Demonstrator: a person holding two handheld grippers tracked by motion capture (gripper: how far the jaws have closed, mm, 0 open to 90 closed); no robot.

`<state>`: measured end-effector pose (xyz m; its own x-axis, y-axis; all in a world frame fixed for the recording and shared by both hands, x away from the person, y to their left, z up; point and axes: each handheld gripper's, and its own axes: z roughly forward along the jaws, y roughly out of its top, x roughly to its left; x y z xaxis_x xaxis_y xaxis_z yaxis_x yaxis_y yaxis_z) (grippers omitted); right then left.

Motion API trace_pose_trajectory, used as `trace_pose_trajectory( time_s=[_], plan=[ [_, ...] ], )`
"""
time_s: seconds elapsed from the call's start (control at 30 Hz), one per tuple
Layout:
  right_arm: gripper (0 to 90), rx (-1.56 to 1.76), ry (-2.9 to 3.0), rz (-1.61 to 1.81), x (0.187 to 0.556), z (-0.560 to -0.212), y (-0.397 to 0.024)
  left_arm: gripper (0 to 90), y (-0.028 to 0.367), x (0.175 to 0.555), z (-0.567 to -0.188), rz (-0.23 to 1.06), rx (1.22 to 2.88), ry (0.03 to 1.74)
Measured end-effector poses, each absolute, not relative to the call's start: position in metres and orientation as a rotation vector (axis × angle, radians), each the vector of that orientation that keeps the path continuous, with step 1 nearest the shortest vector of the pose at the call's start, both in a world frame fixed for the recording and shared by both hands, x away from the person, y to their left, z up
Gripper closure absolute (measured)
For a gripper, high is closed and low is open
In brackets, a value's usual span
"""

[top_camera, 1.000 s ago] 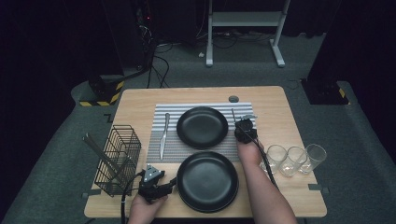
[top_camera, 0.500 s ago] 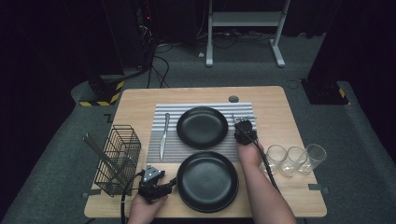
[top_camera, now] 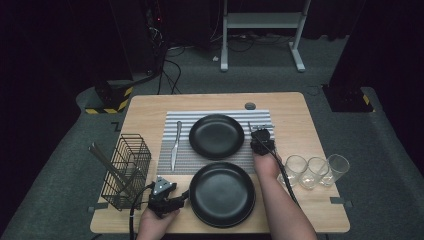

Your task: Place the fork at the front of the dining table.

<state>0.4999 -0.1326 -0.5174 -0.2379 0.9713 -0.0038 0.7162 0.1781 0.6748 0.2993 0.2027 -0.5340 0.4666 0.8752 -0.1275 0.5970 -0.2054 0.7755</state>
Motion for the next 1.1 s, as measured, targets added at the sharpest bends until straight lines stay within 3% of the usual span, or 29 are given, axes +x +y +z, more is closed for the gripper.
trace_pose_trajectory(
  time_s=[0.6, 1.1],
  plan=[
    [59.3, 1.579, 1.999, 0.797, 0.474, -0.505, -0.129, 38.8, 0.203, 0.299, -0.534, 0.438, 1.912, 1.23],
    [54.6, 1.612, 1.988, 0.792, 0.458, -0.51, -0.128, 39.0, 0.203, 0.299, -0.534, 0.433, 1.905, 1.234]
  ],
)
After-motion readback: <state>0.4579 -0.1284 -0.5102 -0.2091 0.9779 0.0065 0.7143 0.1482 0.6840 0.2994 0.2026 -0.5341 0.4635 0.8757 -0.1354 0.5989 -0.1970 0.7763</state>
